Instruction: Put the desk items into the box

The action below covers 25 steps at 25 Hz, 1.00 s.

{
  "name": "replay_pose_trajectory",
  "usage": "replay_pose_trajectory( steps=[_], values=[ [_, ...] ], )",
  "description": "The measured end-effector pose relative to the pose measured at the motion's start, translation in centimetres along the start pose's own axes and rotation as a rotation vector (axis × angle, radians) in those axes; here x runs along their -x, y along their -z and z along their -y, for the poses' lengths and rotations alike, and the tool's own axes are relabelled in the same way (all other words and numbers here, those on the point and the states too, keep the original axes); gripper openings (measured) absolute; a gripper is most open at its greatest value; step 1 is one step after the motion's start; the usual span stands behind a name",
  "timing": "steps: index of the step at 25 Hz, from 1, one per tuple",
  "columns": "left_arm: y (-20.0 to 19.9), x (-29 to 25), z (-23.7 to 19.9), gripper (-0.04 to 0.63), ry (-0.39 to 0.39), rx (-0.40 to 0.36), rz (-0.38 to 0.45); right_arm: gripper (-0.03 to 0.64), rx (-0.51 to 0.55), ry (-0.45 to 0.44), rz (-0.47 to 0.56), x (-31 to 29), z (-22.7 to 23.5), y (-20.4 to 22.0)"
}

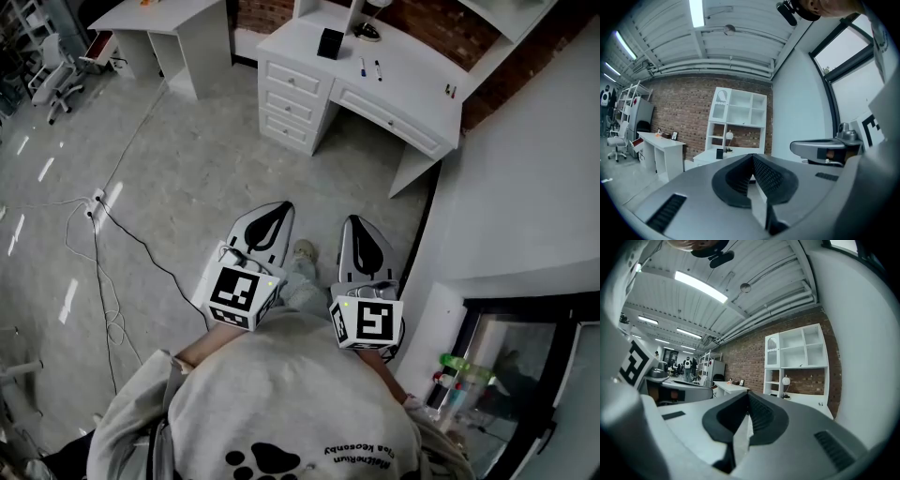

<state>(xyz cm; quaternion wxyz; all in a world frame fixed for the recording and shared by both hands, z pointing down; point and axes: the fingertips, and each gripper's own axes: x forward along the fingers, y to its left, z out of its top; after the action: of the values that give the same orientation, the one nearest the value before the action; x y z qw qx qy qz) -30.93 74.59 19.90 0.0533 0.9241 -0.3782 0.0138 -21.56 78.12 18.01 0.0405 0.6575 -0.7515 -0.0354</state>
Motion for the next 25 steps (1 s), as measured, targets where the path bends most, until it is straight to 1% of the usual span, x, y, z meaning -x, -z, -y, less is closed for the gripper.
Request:
replay_pose_trajectory(
  steps=[7, 14, 20, 25],
  values=[
    [1.0, -3.5, -1.6, 0.008, 0.008, 0.011, -0.023, 0.017, -0.011, -0.003, -0.007, -3.4, 1.8, 1.2],
    [0.2, -10.2, -3.9, 0.008, 0.010, 0.006, -0.012, 0.017, -0.019, -0.032, -0.032, -9.6, 5.1, 2.4],
    [-1.5, -15.8, -7.0, 0.008, -0.026, 0.015, -0.004, 0.017, -0.031, -0.095, -0.039, -16.4, 7.5, 1.9],
    [-2.0, -20.3, -8.8, 0.008, -0.059, 0.024, -0.005, 0.017, -0.033, -0.135, -0.045, -21.0, 10.3, 2.1]
  ],
)
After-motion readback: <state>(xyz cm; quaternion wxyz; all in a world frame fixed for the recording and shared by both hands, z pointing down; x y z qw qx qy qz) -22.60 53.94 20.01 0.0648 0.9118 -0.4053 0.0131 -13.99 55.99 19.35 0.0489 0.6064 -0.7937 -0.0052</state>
